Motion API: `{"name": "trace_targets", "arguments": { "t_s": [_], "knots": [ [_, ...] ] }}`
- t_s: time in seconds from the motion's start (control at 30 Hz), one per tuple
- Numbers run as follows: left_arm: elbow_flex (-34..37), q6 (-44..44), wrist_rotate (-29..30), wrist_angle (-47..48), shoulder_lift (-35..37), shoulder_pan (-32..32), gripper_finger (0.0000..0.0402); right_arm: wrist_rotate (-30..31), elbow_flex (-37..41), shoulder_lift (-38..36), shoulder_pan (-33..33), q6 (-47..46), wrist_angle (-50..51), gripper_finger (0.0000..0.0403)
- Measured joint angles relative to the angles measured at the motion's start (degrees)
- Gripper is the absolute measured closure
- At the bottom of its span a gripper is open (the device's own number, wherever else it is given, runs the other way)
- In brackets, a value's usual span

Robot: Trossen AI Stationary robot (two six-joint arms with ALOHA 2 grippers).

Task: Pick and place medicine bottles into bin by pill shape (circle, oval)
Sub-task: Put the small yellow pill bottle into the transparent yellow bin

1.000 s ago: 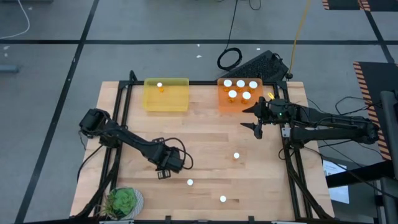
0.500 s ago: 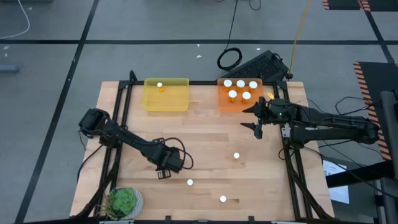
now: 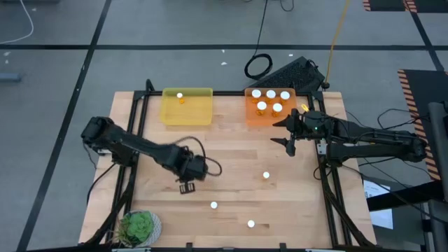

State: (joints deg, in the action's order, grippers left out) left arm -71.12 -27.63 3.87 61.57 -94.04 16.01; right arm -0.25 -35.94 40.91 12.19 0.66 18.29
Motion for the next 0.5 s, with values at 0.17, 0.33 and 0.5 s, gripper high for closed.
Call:
{"name": "trace_targets", "arguments": {
  "t_s": [0.17, 0.33, 0.5],
  "knots": [
    [-0.43, 4.87, 0.52, 1.97, 5.25, -7.68, 0.0282, 0.04, 0.00, 0.08, 0.02, 0.49, -0.10, 0.0115],
    [-1.04, 8.94, 0.69, 1.63, 9.60, -16.95, 0.0282, 0.08, 0.00, 0.13, 0.02, 3.51, -0.45, 0.0115],
    [-3.57, 15.42, 0.69, 3.08, 10.70, -25.89, 0.0282, 0.22, -0.01, 0.15, 0.22, 9.25, -3.21, 0.0115]
  ]
}}
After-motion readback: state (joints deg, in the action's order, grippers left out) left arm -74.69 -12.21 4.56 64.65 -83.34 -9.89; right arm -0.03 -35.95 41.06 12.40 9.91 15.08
